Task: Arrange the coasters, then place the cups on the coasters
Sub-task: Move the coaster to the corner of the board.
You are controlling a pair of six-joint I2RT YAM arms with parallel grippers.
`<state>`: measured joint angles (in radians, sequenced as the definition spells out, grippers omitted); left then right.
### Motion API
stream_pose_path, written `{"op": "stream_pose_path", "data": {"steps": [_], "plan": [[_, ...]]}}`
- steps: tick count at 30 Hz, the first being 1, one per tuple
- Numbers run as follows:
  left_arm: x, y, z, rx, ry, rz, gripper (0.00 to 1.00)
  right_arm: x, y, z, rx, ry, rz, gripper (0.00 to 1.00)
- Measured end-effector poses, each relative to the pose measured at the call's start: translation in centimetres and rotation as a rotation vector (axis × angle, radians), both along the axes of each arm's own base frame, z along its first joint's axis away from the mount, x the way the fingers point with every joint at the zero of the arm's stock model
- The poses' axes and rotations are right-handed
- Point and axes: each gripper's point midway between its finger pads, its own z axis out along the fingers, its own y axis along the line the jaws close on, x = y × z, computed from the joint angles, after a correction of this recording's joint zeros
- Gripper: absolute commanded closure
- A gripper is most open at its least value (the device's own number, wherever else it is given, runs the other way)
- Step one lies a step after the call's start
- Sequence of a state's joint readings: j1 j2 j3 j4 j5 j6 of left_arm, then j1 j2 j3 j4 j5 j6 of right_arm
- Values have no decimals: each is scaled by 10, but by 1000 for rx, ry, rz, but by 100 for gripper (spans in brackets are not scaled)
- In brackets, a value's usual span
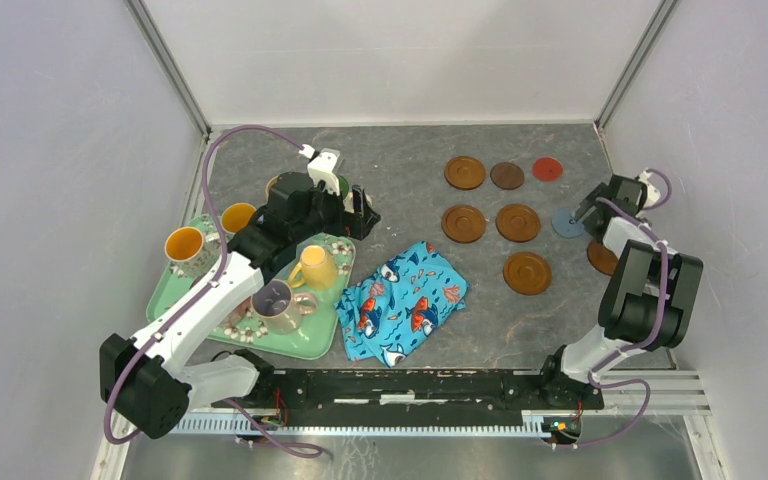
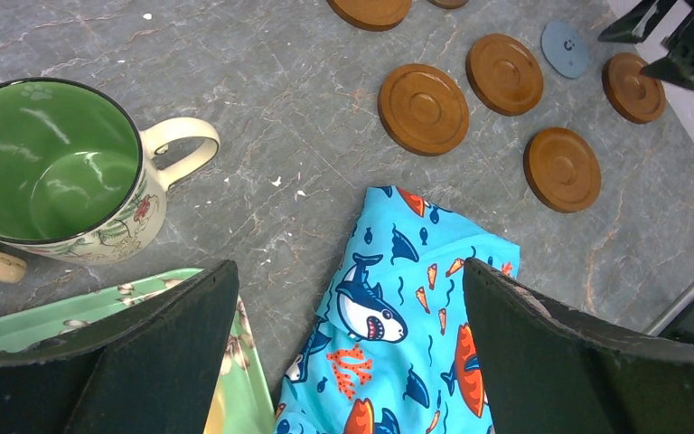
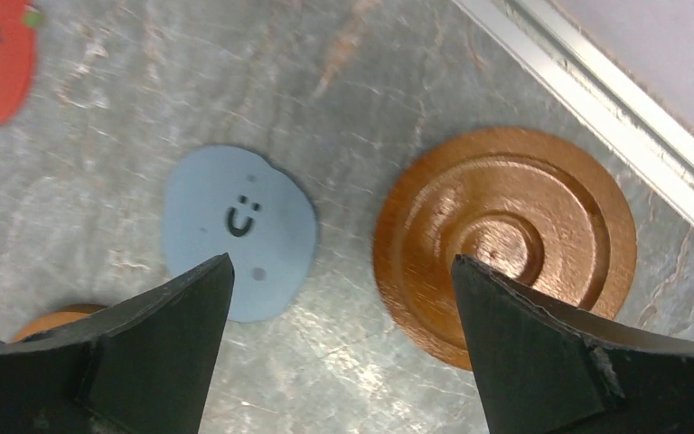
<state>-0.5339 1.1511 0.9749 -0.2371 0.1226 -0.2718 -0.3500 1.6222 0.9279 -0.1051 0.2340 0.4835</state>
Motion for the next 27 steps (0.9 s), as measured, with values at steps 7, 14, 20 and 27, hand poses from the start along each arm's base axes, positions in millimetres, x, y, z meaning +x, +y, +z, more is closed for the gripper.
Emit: {"op": "stream_pose_path", "data": {"steps": [7,14,20,27], "plan": [[0,-2,2,-7,-3,-9,0,-28,-5,-32,71,4,-60,2],[0,-2,2,-8,-4,-10,0,-23,-17,-29,97,-109,-76,2],[0,-2,2,-7,-4,-9,0,0,-26,-26,111,-198,-69,2],[0,-2,2,-6,-5,-7,0,52,-54,-24,103,-209,-63,2]]}}
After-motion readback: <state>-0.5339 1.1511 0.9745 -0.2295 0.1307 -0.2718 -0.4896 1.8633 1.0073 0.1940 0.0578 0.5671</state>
